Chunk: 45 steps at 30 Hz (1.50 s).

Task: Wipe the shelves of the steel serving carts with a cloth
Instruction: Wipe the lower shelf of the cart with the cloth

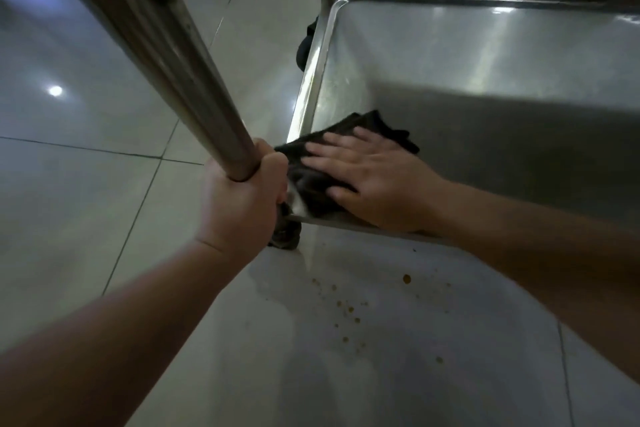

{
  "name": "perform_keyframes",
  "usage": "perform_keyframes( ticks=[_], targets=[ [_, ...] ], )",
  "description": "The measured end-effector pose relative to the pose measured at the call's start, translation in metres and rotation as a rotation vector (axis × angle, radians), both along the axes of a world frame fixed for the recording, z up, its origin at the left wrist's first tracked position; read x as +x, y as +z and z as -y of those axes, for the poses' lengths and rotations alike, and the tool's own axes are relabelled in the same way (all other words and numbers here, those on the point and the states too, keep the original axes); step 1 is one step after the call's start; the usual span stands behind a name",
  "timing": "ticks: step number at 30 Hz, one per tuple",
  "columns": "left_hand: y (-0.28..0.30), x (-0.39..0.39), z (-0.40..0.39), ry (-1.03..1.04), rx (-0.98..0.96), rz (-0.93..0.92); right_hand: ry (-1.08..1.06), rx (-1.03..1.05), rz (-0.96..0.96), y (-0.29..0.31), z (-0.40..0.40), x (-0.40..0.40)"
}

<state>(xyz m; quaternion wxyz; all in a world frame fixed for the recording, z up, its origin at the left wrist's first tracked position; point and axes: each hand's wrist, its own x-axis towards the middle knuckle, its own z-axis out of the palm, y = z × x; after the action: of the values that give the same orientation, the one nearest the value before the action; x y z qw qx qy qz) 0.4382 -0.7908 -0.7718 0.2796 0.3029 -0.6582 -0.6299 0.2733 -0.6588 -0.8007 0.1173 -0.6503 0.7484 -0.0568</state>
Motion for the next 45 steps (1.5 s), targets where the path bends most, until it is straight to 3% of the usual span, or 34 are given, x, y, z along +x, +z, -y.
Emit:
perform_keyframes(
  ticks=[2,4,6,8,12,17,19,22,24,28,34,39,45],
  targets=[
    [0.0,0.0,-0.001,0.012,-0.006,0.015,-0.108,0.01,-0.043,-0.006,-0.004,-0.039],
    [0.0,0.0,-0.001,0.008,-0.035,0.039,-0.4,-0.01,-0.062,-0.009,0.013,-0.082],
    [0.001,0.001,0.0,-0.001,-0.047,0.044,-0.682,0.028,0.01,-0.002,0.045,-0.116],
    [0.001,0.001,-0.001,-0.008,-0.029,0.039,-0.775,0.071,0.078,0.005,0.083,-0.125],
    [0.001,0.002,0.001,-0.006,-0.026,0.044,-0.477,0.019,0.052,0.004,0.128,-0.073],
    [0.004,0.003,-0.005,0.0,-0.004,0.043,0.1,-0.01,0.018,0.0,0.053,-0.051],
    [0.005,0.003,-0.005,0.002,-0.002,0.061,-0.001,0.009,-0.035,-0.001,0.059,-0.08],
    [0.007,0.002,-0.005,-0.025,0.004,0.063,-0.541,0.099,0.023,0.012,0.097,-0.124],
    [0.008,0.002,-0.004,-0.034,0.048,0.051,-0.687,0.156,0.098,0.016,0.12,-0.128],
    [0.007,0.004,-0.003,-0.027,0.034,0.077,-0.528,0.135,0.105,0.015,0.136,-0.075],
    [0.007,0.005,-0.004,-0.012,0.006,0.078,-0.276,0.065,0.193,0.012,0.063,0.007],
    [0.011,0.004,-0.007,0.022,-0.034,0.083,-0.261,0.005,0.199,0.007,0.005,0.058],
    [0.018,0.001,-0.025,0.214,-0.03,0.205,-0.231,-0.031,0.108,-0.002,-0.045,0.063]
  ],
)
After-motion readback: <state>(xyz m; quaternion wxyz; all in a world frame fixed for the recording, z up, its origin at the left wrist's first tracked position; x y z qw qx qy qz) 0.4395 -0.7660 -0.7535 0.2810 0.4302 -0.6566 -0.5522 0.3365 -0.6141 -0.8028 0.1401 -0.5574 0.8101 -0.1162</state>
